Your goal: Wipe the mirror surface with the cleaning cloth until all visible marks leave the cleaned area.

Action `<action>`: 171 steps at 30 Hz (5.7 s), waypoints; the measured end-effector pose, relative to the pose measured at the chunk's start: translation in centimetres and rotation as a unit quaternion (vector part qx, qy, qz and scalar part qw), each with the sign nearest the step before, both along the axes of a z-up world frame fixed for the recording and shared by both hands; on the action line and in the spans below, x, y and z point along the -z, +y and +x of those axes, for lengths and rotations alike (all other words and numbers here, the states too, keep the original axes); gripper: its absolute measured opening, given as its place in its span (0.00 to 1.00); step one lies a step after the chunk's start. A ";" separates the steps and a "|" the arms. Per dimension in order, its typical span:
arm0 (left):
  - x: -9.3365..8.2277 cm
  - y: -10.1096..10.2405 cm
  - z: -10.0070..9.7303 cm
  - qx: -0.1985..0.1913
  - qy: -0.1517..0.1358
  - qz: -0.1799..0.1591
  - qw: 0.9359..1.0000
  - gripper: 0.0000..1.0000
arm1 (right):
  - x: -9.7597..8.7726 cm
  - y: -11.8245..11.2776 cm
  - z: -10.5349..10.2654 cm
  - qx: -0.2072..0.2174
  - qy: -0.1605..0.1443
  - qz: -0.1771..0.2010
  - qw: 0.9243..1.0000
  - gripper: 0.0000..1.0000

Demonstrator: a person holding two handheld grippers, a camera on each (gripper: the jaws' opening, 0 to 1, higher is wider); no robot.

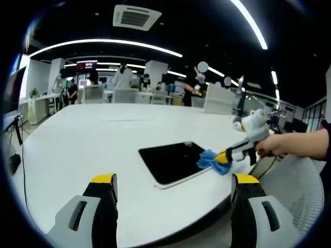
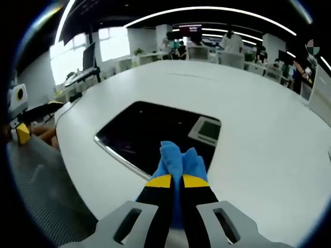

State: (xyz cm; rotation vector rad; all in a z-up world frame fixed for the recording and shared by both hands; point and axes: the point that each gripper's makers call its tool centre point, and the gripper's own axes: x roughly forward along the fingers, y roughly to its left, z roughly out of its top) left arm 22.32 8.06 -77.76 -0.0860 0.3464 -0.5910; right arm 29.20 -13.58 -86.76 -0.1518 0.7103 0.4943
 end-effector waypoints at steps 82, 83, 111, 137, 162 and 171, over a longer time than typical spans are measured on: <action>-0.1 0.3 0.7 -0.011 -0.002 0.002 1.000 0.91 | 0.1 -1.0 12.2 0.010 0.008 -0.052 0.999 0.01; -0.1 0.2 0.7 -0.011 -0.003 0.002 1.000 0.91 | 0.1 -1.1 12.4 0.008 0.008 -0.054 0.999 0.01; -0.1 -0.2 0.6 -0.004 0.006 0.002 1.000 0.90 | 0.1 -1.5 15.7 0.027 -0.020 -0.075 0.997 0.01; 0.0 -0.5 0.4 0.005 0.014 0.006 1.000 0.90 | -4.1 -1.6 15.1 -0.031 -0.072 -0.076 0.994 0.01; 0.4 -0.1 0.4 0.004 0.014 0.007 1.000 0.94 | -6.3 -7.3 10.0 -0.020 -0.095 -0.098 0.990 0.01; 0.1 0.2 0.7 -0.009 0.000 0.005 1.000 0.98 | -3.0 -8.2 7.7 -0.025 -0.059 -0.131 0.989 0.01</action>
